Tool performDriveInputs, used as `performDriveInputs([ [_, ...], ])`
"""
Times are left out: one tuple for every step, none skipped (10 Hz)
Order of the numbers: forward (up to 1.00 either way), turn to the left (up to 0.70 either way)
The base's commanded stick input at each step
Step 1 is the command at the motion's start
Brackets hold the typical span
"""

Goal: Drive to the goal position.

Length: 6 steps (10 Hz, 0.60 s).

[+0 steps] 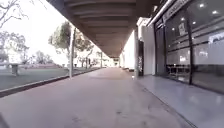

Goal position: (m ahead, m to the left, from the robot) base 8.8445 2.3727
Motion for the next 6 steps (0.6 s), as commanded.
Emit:
performDriveInputs([
  [0.70,0.00],
  [0.70,0.00],
  [0.70,0.00],
  [0.70,0.00],
  [0.70,0.00],
  [0.70,0.00],
])
